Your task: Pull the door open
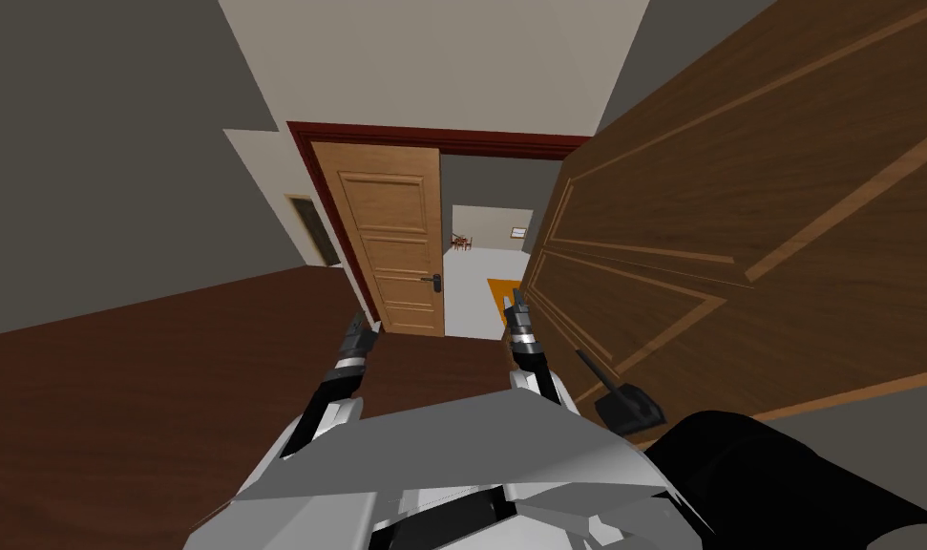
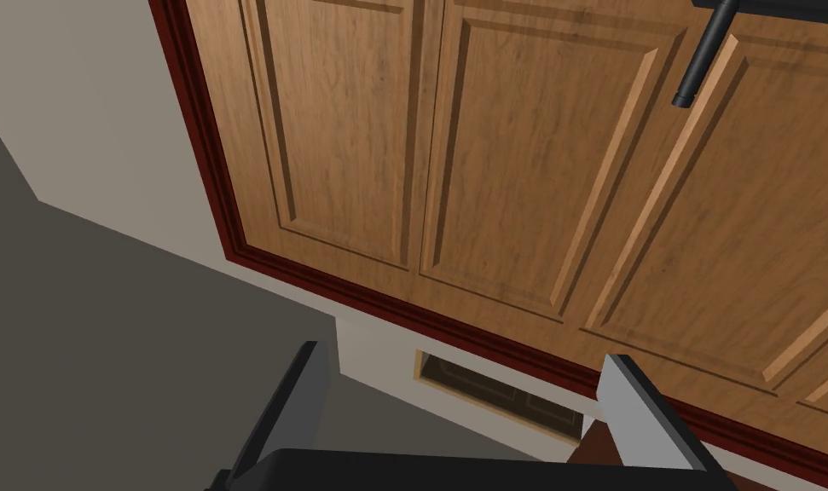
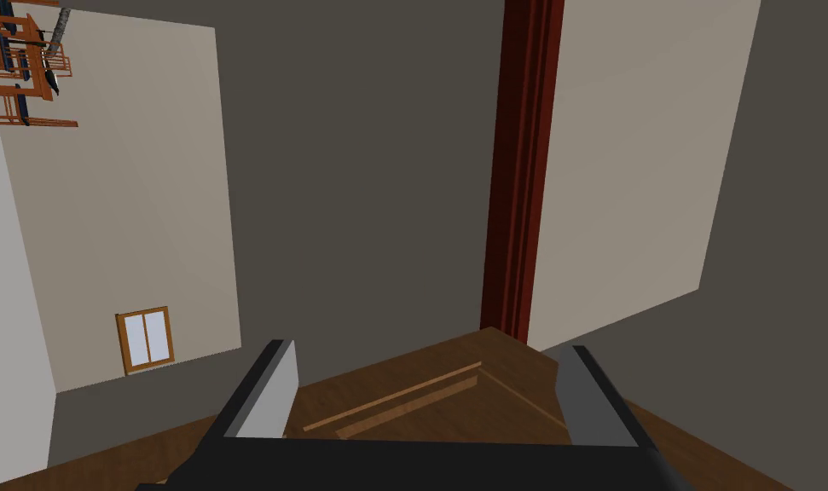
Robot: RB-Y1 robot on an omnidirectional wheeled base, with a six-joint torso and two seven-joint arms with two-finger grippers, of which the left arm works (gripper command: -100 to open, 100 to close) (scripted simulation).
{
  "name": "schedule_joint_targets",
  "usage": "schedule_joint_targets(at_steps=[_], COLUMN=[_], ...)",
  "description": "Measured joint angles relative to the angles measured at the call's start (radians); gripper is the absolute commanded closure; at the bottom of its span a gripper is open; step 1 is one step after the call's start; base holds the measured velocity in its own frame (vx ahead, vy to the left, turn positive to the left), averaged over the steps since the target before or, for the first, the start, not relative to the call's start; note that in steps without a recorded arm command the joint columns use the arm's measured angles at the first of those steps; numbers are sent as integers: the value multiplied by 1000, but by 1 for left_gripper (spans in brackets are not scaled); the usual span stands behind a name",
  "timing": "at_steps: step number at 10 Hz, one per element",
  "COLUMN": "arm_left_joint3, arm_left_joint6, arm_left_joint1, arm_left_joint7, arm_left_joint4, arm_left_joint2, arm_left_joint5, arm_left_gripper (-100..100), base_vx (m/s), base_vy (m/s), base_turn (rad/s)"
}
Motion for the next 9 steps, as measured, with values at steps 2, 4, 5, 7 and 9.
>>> schedule_joint_targets(at_steps=[2,4,5,7,9], arm_left_joint3=[0,1,1,-1,0], arm_left_joint6=[-1,5,6,-2,0], arm_left_joint1=[-29,-47,-56,-77,-104], arm_left_joint7=[4,11,15,20,25], arm_left_joint4=[54,91,113,167,216], arm_left_joint2=[19,41,52,70,90], arm_left_joint5=[1,4,5,5,6], arm_left_gripper=[-100,-100,-100,-100,-100], base_vx=[114,107,102,104,107], base_vy=[-27,-17,-15,-20,-18], base_turn=[-93,-116,-103,-97,-106])
